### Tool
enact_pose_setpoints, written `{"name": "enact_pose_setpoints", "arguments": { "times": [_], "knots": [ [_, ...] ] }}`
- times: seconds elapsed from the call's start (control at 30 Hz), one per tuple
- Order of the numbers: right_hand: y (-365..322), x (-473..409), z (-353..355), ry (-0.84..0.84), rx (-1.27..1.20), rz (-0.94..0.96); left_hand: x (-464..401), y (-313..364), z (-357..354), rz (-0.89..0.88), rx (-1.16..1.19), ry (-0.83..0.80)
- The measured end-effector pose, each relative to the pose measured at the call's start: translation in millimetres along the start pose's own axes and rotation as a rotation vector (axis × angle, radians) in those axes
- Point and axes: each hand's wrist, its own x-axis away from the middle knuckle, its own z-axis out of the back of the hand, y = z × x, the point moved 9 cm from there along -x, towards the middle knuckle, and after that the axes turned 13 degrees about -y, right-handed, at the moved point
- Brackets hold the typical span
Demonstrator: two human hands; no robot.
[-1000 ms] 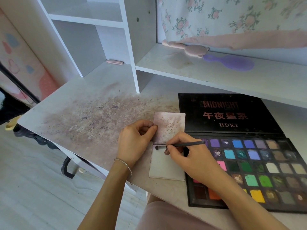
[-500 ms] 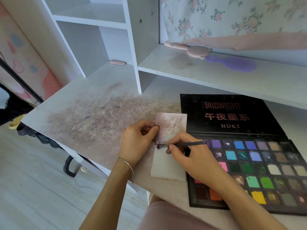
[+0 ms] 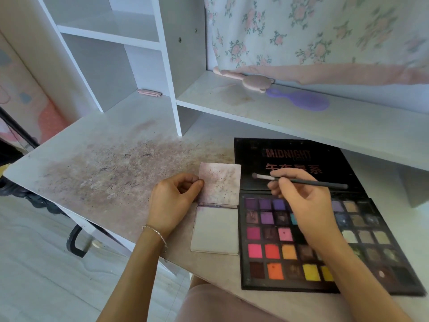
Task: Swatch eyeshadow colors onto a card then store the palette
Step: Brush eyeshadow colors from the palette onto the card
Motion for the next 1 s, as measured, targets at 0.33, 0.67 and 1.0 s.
{"name": "enact_pose_setpoints", "arguments": {
  "times": [0.33,0.67,1.0],
  "knots": [
    [15.4,15.3,32.4,-0.014,0.401,-0.032,0.5,-0.4,-0.3,0.037,-0.025,0.030],
    [15.5,16.5,20.9,-0.121,0.520,0.023,2.6,2.9,-0.9,0.037,-0.046,0.030],
    [16.5,17.8,18.4,-0.152,0.511,0.004,3.2,4.3,-0.4,0.034,-0.046,0.033]
  ]
}}
